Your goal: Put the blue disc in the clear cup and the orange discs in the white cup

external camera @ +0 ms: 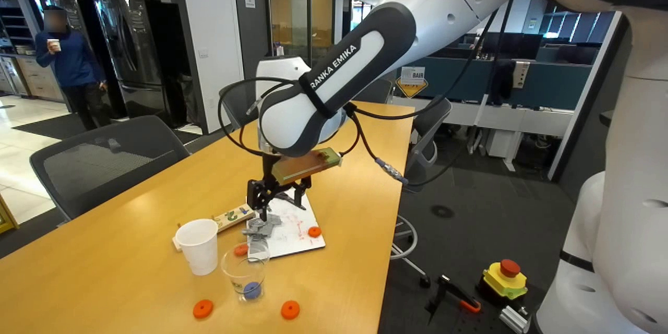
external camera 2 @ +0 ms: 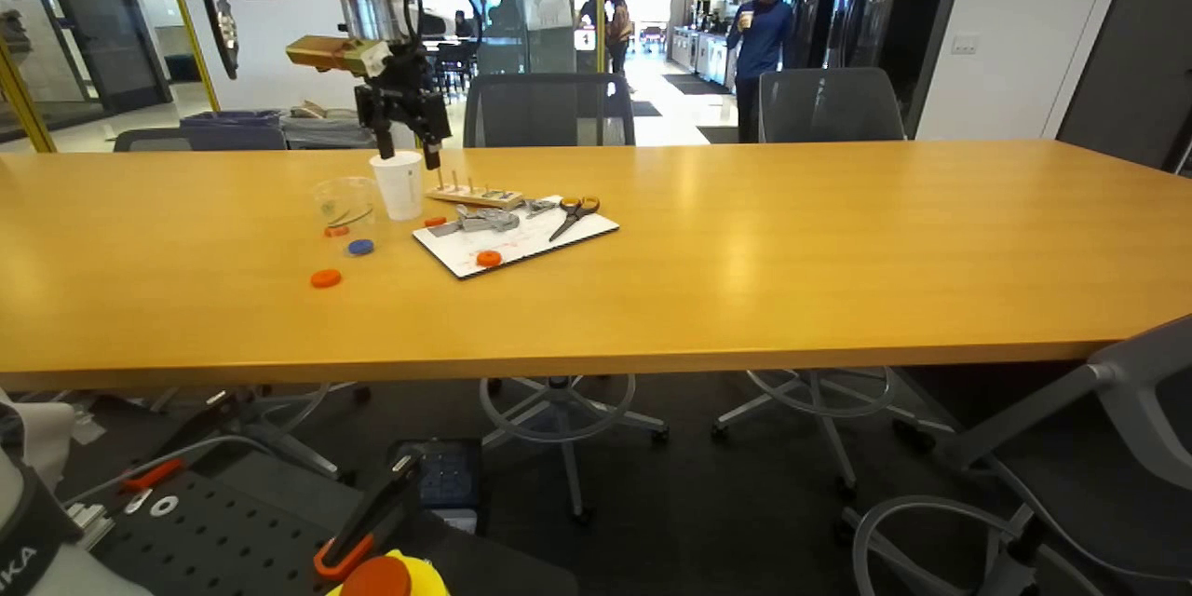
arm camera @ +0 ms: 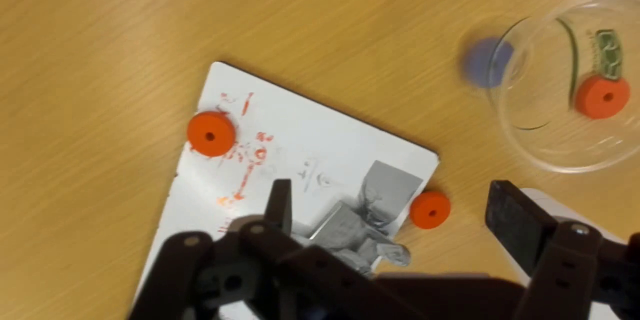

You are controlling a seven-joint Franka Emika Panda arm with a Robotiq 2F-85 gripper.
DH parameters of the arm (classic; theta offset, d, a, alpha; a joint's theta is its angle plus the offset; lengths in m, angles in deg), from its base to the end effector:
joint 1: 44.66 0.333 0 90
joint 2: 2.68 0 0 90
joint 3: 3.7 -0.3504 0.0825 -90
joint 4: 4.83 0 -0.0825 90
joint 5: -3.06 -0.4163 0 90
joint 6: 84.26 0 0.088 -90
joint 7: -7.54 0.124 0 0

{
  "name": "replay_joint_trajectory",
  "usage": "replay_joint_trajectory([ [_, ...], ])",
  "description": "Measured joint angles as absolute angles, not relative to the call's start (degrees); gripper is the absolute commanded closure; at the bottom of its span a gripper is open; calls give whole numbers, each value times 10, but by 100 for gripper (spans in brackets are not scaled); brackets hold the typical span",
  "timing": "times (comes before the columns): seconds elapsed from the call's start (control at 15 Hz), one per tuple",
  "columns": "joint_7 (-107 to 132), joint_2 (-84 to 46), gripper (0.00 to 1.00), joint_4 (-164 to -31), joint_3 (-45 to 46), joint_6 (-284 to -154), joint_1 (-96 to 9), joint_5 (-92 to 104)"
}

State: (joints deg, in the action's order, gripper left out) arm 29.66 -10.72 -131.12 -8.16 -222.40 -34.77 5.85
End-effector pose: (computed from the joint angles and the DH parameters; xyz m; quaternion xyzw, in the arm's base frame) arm 0.5643 0.1432 0.3189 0.9981 -0.0507 0.0354 0.0004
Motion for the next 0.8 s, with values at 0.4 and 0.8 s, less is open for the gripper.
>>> replay_joint_trajectory([
  [0.4, 333, -124, 0, -1331, -41, -2231, -378, 106],
  [0.8, 333, -172, 0, -1333, -28, -2247, -396, 102],
])
